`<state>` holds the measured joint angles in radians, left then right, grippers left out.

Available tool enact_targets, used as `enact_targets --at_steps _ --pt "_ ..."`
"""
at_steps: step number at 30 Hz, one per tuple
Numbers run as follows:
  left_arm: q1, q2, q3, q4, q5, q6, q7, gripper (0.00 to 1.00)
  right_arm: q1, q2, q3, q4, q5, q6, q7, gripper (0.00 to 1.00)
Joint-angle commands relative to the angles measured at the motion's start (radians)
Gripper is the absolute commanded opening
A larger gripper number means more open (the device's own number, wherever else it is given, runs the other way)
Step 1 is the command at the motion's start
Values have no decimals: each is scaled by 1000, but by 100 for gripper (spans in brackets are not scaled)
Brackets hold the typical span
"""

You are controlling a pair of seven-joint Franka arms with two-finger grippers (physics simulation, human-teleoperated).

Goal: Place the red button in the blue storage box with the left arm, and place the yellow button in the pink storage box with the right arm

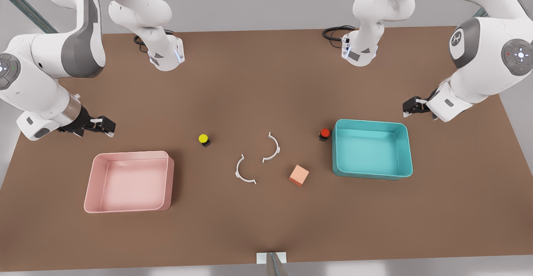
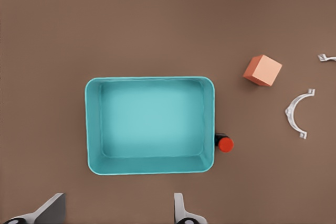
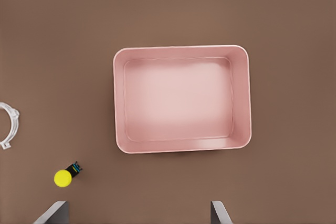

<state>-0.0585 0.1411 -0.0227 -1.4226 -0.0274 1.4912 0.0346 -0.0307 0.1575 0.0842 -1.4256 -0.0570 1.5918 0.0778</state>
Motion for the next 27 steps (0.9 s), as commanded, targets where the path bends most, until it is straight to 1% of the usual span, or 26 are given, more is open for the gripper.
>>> enact_targets --at_steps 1,4,6,9,10,11,12,13,14,16,19,21,23,25,26,27 --pt "2 0 0 1 6 44 16 100 0 -1 0 0 0 34 45 100" --pt "-50 12 -10 1 4 43 24 100 21 14 12 2 -3 40 62 100" --pt "-150 60 -8 1 11 72 37 100 130 95 25 4 -6 119 115 100" --pt "-257 87 -8 1 6 110 -54 100 368 259 25 -9 -6 264 399 100" --pt "-302 103 -8 1 12 116 -36 100 410 251 32 -82 -6 316 491 100" --pt "-349 107 -8 -12 64 179 118 100 387 197 66 -214 0 379 504 100" --pt "-369 127 -8 -44 92 268 371 100 360 186 71 -271 34 430 514 100" --pt "-385 146 -8 -49 89 291 491 100 360 180 71 -312 34 471 516 100" --pt "-420 158 -8 -76 87 334 531 100 359 165 71 -369 34 522 517 100" --pt "-461 158 -10 -171 86 477 656 100 360 171 71 -392 34 551 527 100" --pt "-477 160 -10 -272 61 572 772 100 360 203 71 -447 34 634 537 100" --pt "-471 153 -10 -345 60 642 826 100 357 204 71 -527 34 723 534 100" --pt "-474 156 -8 -378 60 685 831 100 354 220 71 -538 34 738 534 100" --pt "-477 149 -8 -430 63 738 843 100 354 218 72 -585 34 789 533 100" --pt "-475 137 -8 -475 63 771 880 100 344 218 72 -596 34 804 531 100" --pt "-474 123 -6 -516 64 810 903 100 342 220 72 -630 34 859 527 100"
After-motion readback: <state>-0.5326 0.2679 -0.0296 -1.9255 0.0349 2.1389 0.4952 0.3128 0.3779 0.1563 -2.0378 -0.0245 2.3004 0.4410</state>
